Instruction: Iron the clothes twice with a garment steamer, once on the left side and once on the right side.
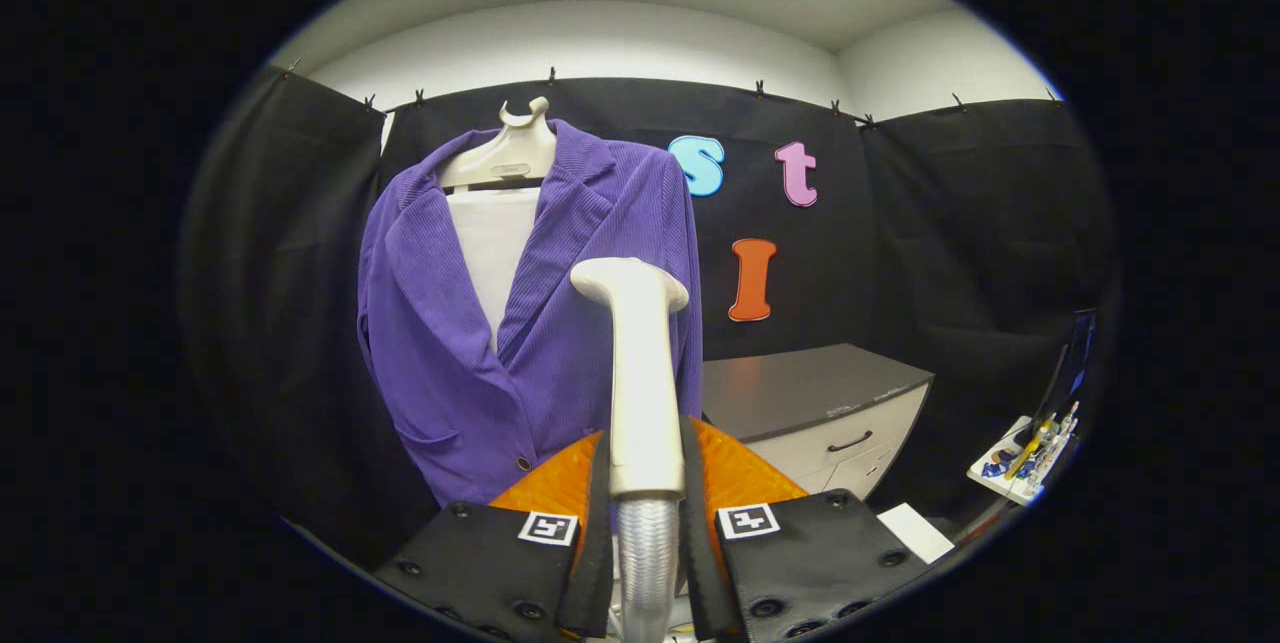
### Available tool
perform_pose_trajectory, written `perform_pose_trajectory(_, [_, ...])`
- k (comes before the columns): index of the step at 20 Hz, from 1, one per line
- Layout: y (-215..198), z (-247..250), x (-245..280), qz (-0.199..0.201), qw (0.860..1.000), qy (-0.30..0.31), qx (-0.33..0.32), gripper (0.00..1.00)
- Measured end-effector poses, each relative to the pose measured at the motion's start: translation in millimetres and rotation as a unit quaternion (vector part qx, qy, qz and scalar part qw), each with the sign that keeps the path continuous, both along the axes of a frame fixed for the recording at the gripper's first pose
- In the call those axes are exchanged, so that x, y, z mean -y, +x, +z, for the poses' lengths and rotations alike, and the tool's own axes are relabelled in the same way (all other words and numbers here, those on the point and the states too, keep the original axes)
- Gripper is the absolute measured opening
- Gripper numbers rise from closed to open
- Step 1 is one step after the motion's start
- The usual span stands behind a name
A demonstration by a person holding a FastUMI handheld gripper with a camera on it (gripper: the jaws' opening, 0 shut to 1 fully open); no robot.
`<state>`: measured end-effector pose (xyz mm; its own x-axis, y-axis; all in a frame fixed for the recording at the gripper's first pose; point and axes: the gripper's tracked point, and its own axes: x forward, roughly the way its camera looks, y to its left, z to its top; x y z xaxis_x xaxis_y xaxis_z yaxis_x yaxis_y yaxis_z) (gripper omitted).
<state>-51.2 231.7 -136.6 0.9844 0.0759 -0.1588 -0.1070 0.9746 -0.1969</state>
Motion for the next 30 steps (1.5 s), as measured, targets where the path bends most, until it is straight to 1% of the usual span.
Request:
perform_pose_trajectory(13, [-23, -107, 16, -0.015, 0.996, -0.010, -0.083, 0.38])
perform_pose_trajectory(19, [-36, -155, 27, -0.023, 0.992, -0.010, -0.121, 0.38])
perform_pose_trajectory(25, [-39, -195, 34, -0.028, 0.989, -0.017, -0.145, 0.38])
perform_pose_trajectory(30, [-47, -230, 43, -0.036, 0.983, -0.016, -0.179, 0.38])
